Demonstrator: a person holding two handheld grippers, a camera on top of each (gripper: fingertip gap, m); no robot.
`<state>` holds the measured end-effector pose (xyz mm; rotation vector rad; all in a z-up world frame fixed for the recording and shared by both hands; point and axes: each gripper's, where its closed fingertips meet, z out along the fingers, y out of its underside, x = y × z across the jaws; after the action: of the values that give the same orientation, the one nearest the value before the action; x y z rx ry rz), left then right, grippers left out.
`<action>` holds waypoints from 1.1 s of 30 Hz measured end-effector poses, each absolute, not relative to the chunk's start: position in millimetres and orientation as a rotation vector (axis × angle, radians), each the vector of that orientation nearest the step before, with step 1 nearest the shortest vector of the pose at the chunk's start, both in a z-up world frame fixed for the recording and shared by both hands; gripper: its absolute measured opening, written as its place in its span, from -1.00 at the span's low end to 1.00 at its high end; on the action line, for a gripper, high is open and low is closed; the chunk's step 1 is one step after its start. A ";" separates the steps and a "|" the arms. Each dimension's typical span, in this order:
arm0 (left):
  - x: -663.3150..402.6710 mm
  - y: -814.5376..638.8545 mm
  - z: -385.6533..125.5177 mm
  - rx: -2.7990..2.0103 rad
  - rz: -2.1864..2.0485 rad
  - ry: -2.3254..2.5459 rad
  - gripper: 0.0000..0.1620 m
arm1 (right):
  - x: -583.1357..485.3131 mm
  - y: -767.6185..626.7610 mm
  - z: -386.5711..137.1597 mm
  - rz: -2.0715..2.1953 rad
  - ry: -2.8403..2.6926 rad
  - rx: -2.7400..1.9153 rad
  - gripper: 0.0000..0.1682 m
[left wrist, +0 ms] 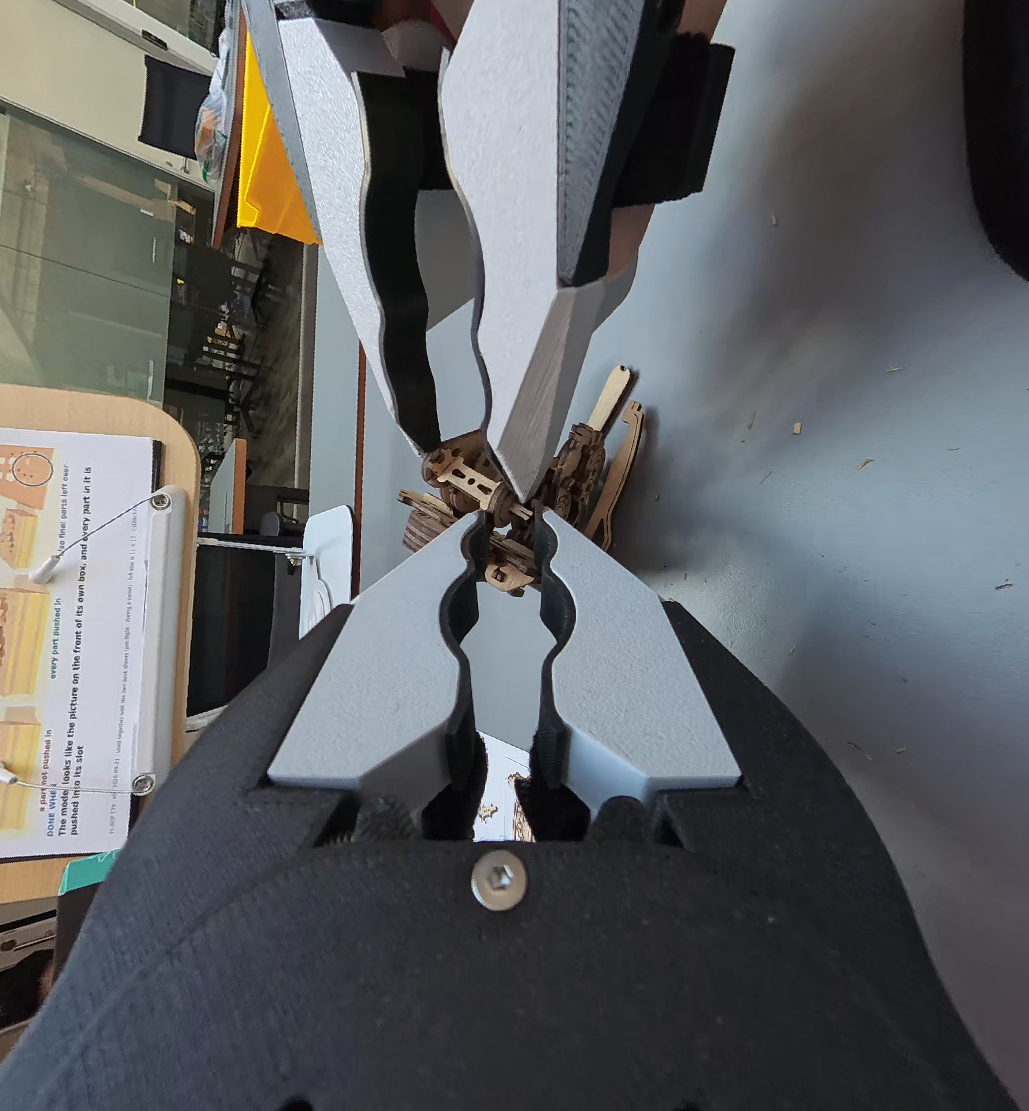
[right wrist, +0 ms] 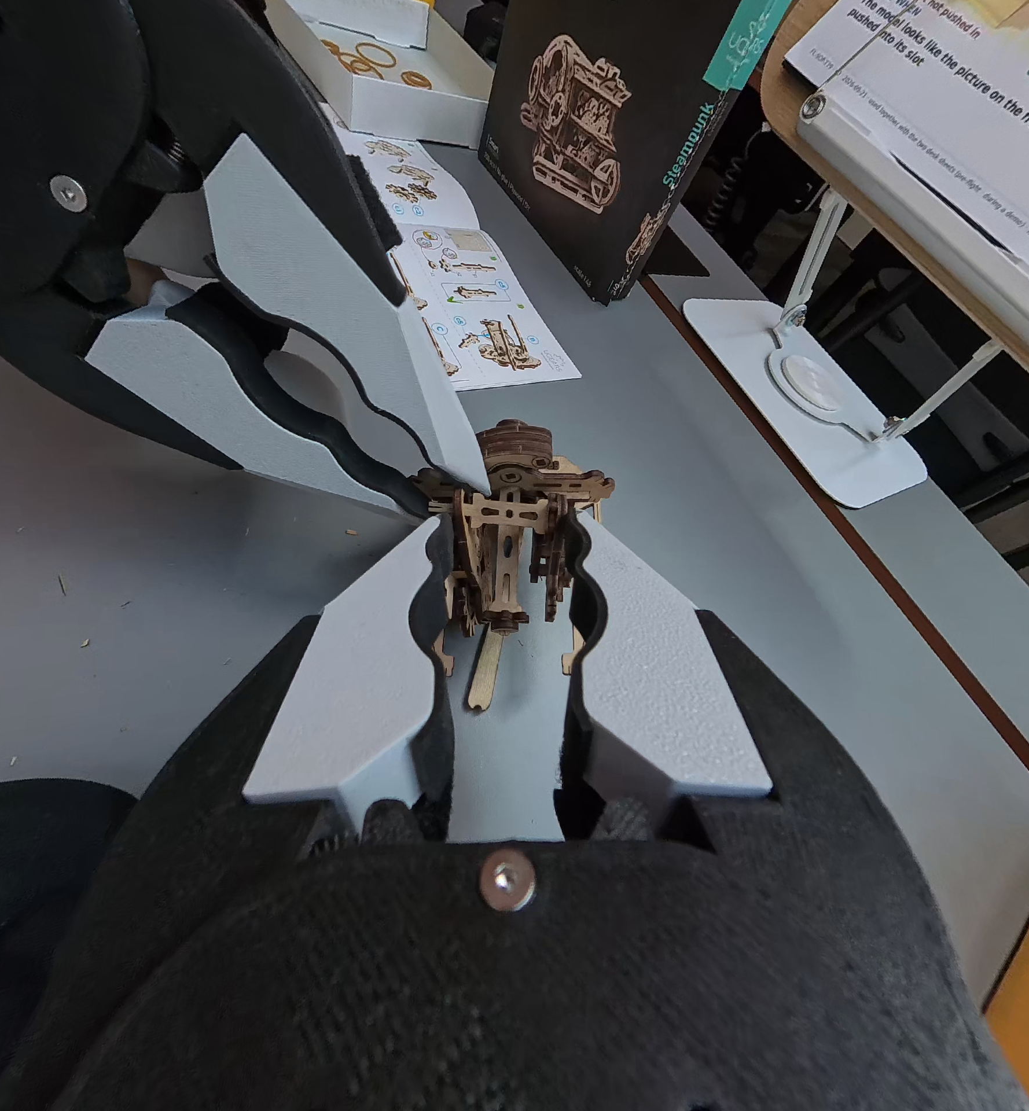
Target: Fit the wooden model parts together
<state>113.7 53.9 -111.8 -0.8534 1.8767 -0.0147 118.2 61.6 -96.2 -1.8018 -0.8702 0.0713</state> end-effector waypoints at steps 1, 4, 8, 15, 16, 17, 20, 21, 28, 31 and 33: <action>113.7 53.7 -111.8 -0.853 -0.016 1.876 -0.85 | 118.2 61.4 -96.6 0.057 -0.885 -1.800 -0.57; 114.1 53.5 -111.6 -0.855 -0.019 1.873 -0.85 | 117.6 61.7 -97.3 0.043 -0.888 -1.801 -0.56; 114.4 53.8 -111.1 -0.871 -0.026 1.873 -0.85 | 117.1 62.6 -97.2 0.036 -0.881 -1.805 -0.55; 114.6 53.2 -110.9 -0.869 -0.035 1.865 -0.85 | 117.9 63.9 -97.6 0.014 -0.887 -1.802 -0.56; 114.7 52.9 -111.1 -0.872 -0.037 1.865 -0.85 | 117.9 63.8 -97.5 0.008 -0.893 -1.797 -0.57; 114.9 52.7 -111.1 -0.872 -0.036 1.865 -0.85 | 118.0 63.8 -97.6 0.005 -0.893 -1.796 -0.57; 115.0 53.3 -111.9 -0.877 -0.033 1.864 -0.85 | 118.1 64.6 -98.0 -0.004 -0.885 -1.792 -0.57; 114.9 53.6 -112.0 -0.878 -0.032 1.864 -0.85 | 118.1 65.0 -98.1 -0.009 -0.886 -1.789 -0.58; 114.8 54.0 -112.7 -0.889 -0.033 1.867 -0.85 | 118.1 65.6 -97.9 -0.039 -0.904 -1.785 -0.58; 114.6 53.9 -113.1 -0.886 -0.025 1.869 -0.85 | 118.0 65.6 -98.2 -0.052 -0.909 -1.783 -0.59; 114.2 53.7 -113.3 -0.887 -0.025 1.870 -0.85 | 117.6 65.5 -98.3 -0.065 -0.920 -1.782 -0.59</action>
<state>114.2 53.7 -113.3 -0.8868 1.8697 -0.0248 117.6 65.5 -98.3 -1.7824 -0.9196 -0.0648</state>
